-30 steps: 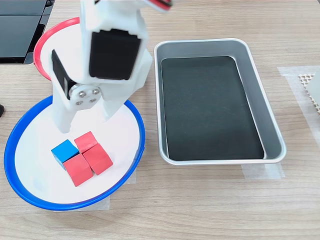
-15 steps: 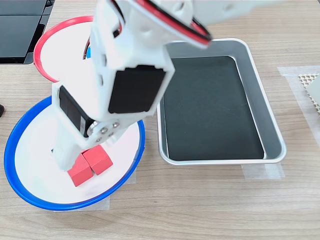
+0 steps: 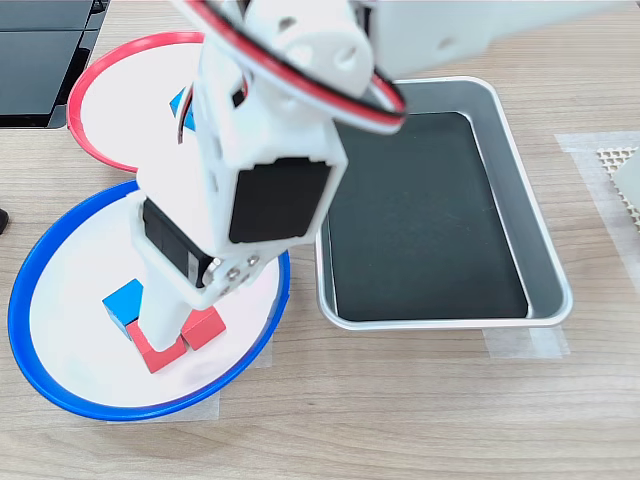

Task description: Relocate any misplaced blocks to their matching dishes.

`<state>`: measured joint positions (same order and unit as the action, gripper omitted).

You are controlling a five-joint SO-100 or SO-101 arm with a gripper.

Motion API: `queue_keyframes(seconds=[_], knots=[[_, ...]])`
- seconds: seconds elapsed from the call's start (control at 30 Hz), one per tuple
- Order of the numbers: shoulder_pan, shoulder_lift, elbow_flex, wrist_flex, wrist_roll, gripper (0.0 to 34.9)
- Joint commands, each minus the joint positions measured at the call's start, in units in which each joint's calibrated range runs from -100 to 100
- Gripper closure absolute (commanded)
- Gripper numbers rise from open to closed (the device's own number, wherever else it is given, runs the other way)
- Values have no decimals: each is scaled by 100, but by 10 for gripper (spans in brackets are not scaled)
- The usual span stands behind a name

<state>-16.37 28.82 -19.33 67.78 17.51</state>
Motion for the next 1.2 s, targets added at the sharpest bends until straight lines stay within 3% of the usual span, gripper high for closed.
queue_keyframes(seconds=[0.0,0.83,1.0,1.17], knots=[[32,-3,-93,19,29,159],[230,1089,-1404,292,-107,191],[230,1106,-1404,300,-122,227],[127,1106,-1422,349,-112,302]])
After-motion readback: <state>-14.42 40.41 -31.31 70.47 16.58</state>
